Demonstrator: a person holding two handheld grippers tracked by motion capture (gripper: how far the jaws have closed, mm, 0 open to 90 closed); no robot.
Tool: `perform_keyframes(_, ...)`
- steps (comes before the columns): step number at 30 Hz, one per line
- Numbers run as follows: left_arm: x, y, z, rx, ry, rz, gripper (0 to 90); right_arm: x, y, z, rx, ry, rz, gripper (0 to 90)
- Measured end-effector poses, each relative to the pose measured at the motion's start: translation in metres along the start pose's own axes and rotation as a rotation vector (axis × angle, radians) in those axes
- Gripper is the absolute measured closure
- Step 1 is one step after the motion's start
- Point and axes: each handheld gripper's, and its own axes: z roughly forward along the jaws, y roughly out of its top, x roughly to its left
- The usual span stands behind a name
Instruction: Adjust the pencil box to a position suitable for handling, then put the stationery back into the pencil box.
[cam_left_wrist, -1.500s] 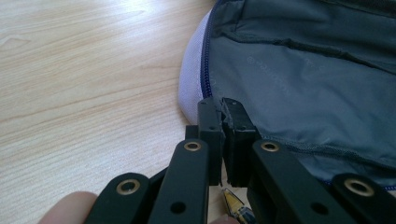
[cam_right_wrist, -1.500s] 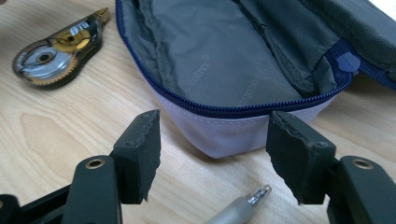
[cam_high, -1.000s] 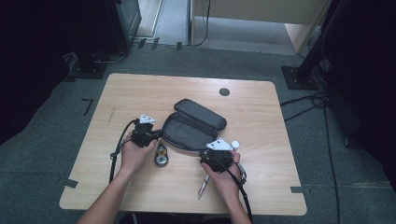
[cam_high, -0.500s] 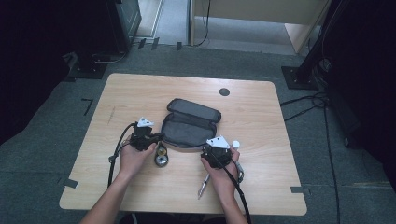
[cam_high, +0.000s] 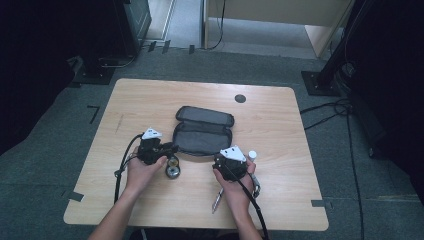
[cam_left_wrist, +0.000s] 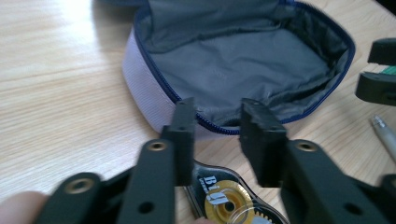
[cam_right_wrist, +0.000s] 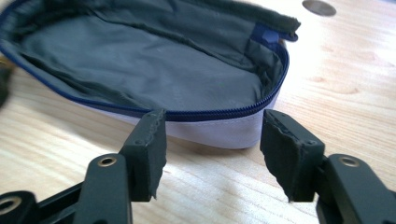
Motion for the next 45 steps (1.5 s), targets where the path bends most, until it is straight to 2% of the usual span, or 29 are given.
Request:
perform_keyframes(3, 0.003, -0.002, -0.006, -0.012, 0.008, -0.018, 52.1, -0.001, 0.001, -0.006, -0.011, 0.02, -0.003, 40.0)
perform_keyframes(4, 0.007, -0.004, -0.01, -0.008, 0.023, -0.042, 44.6, 0.0, 0.002, -0.011, -0.021, 0.048, -0.004, 38.3)
perform_keyframes(8, 0.012, -0.011, -0.017, -0.006, 0.053, -0.06, 28.0, -0.002, 0.005, -0.021, -0.035, 0.082, -0.018, 34.0)
perform_keyframes(9, 0.013, -0.013, -0.019, -0.002, 0.07, -0.06, 28.0, -0.002, 0.005, -0.021, -0.035, 0.082, -0.018, 34.0)
perform_keyframes(10, 0.014, -0.015, -0.022, 0.0, 0.086, -0.06, 22.7, -0.003, 0.005, -0.023, -0.042, 0.09, -0.018, 31.7)
perform_keyframes(11, 0.016, -0.017, -0.025, 0.0, 0.097, -0.065, 12.6, -0.005, 0.007, -0.028, -0.053, 0.13, -0.016, 26.3)
perform_keyframes(12, 0.018, -0.019, -0.028, -0.001, 0.107, -0.062, 9.9, -0.006, 0.008, -0.03, -0.062, 0.157, -0.011, 22.5)
perform_keyframes(13, 0.02, -0.022, -0.031, -0.006, 0.108, -0.059, 9.9, -0.006, 0.008, -0.03, -0.062, 0.157, -0.011, 22.5)
perform_keyframes(14, 0.024, -0.027, -0.036, -0.011, 0.097, -0.06, 0.0, -0.005, 0.01, -0.035, -0.067, 0.2, -0.008, 13.8)
perform_keyframes(16, 0.026, -0.03, -0.039, -0.012, 0.107, -0.065, 0.0, -0.004, 0.011, -0.039, -0.073, 0.215, -0.011, 12.1)
perform_keyframes(17, 0.031, -0.037, -0.044, -0.007, 0.153, -0.088, 0.0, -0.004, 0.012, -0.042, -0.084, 0.218, -0.019, 8.7)
perform_keyframes(21, 0.037, -0.046, -0.051, 0.003, 0.197, -0.092, 0.0, -0.006, 0.015, -0.048, -0.093, 0.243, -0.016, 4.8)
perform_keyframes(22, 0.04, -0.053, -0.054, 0.019, 0.218, -0.096, 0.0, -0.008, 0.016, -0.051, -0.098, 0.254, -0.013, 3.3)
perform_keyframes(25, 0.042, -0.062, -0.055, 0.061, 0.248, -0.086, 0.0, -0.011, 0.018, -0.056, -0.105, 0.259, -0.012, 3.1)
perform_keyframes(27, 0.043, -0.069, -0.055, 0.079, 0.283, -0.072, 0.0, -0.014, 0.02, -0.059, -0.1, 0.25, -0.02, 3.1)
perform_keyframes(28, 0.043, -0.069, -0.055, 0.079, 0.283, -0.072, 0.0, -0.015, 0.02, -0.061, -0.101, 0.245, -0.022, 3.1)
perform_keyframes(29, 0.043, -0.074, -0.053, 0.106, 0.314, -0.06, 0.0, -0.017, 0.02, -0.063, -0.101, 0.244, -0.022, 3.1)
perform_keyframes(34, 0.041, -0.081, -0.054, 0.1, 0.342, -0.034, 0.0, -0.026, 0.022, -0.071, -0.113, 0.226, -0.017, 4.4)
perform_keyframes(38, 0.038, -0.086, -0.051, 0.089, 0.378, 0.001, 0.0, -0.042, 0.024, -0.08, -0.136, 0.196, -0.009, 9.6)
perform_keyframes(39, 0.038, -0.086, -0.051, 0.089, 0.378, 0.001, 0.0, -0.042, 0.024, -0.08, -0.136, 0.196, -0.009, 9.6)
perform_keyframes(40, 0.037, -0.086, -0.052, 0.086, 0.38, 0.002, 0.0, -0.048, 0.024, -0.081, -0.142, 0.188, -0.008, 13.1)
perform_keyframes(43, 0.037, -0.087, -0.052, 0.087, 0.377, 0.005, 0.0, -0.054, 0.024, -0.083, -0.142, 0.173, -0.009, 13.7)
perform_keyframes(45, 0.038, -0.087, -0.052, 0.087, 0.372, 0.01, 0.0, -0.062, 0.023, -0.084, -0.147, 0.164, 0.005, 16.2)
